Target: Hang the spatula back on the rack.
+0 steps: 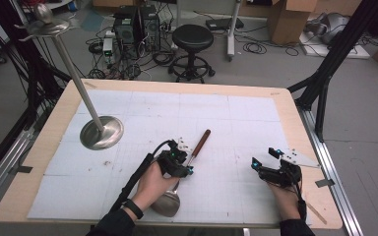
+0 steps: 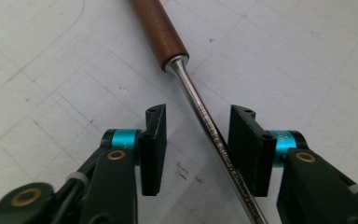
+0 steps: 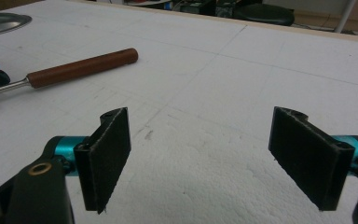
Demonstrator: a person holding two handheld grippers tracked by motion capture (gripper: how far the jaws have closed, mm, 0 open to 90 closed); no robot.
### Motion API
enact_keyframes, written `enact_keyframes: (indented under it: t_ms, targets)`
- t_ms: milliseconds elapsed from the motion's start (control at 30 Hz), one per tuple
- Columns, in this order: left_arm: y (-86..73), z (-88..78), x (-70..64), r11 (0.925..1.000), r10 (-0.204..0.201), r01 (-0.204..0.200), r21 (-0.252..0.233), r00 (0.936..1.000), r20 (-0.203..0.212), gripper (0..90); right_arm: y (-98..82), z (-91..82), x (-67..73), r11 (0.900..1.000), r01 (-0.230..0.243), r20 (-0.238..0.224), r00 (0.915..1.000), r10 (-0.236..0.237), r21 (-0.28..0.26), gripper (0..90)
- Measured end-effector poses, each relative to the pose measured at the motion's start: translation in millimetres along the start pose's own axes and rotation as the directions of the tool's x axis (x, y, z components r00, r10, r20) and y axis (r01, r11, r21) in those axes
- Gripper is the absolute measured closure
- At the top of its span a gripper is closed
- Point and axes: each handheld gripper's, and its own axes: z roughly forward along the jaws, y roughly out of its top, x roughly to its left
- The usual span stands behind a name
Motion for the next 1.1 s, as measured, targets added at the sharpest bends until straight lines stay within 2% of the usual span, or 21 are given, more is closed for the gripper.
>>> enact_keyframes:
  t_ms: [33, 167, 367, 533, 700, 1000, 1100]
  targets:
    - [0.0, -0.4, 0.1, 1.0000, 0.002, -0.002, 0.003, 1.0000, -0.003, 66.2, 0.0, 0.0, 0.0, 1.000, 0.002, 0.000, 1.0000, -0.002, 0.000, 20.3]
    - [1.2, -0.3, 3.2, 0.9985, -0.053, 0.053, 0.012, 0.9986, 0.006, 69.3, 0.0, 0.0, 0.0, 1.000, 0.003, 0.000, 1.0000, -0.003, 0.000, 20.2]
    - [1.4, -1.4, 9.2, 0.9982, -0.057, 0.057, 0.021, 0.9984, 0.003, 82.3, 0.0, -0.1, 0.1, 1.000, 0.001, -0.001, 1.0000, -0.001, -0.002, 20.1]
    - [2.4, -1.1, 9.6, 0.9987, -0.038, 0.038, 0.034, 0.9993, 0.001, 83.6, -0.1, -0.2, 0.0, 1.000, -0.002, -0.001, 1.0000, 0.002, 0.002, 20.1]
    - [3.9, -0.2, 4.4, 0.9991, -0.009, 0.010, 0.042, 0.9996, -0.028, 83.6, 0.0, 0.3, -0.9, 1.000, -0.003, 0.001, 1.0000, 0.003, 0.000, 20.1]
    - [2.7, -2.8, 7.4, 0.9991, 0.029, -0.029, 0.030, 0.9996, -0.001, 84.0, 0.1, 0.6, -1.9, 1.000, -0.014, -0.003, 0.9999, 0.014, 0.000, 20.2]
    - [2.5, -9.3, 8.2, 0.9987, 0.050, -0.050, 0.006, 0.9988, 0.003, 84.2, 0.0, 0.5, -1.8, 1.000, -0.009, -0.004, 0.9999, 0.009, -0.001, 20.2]
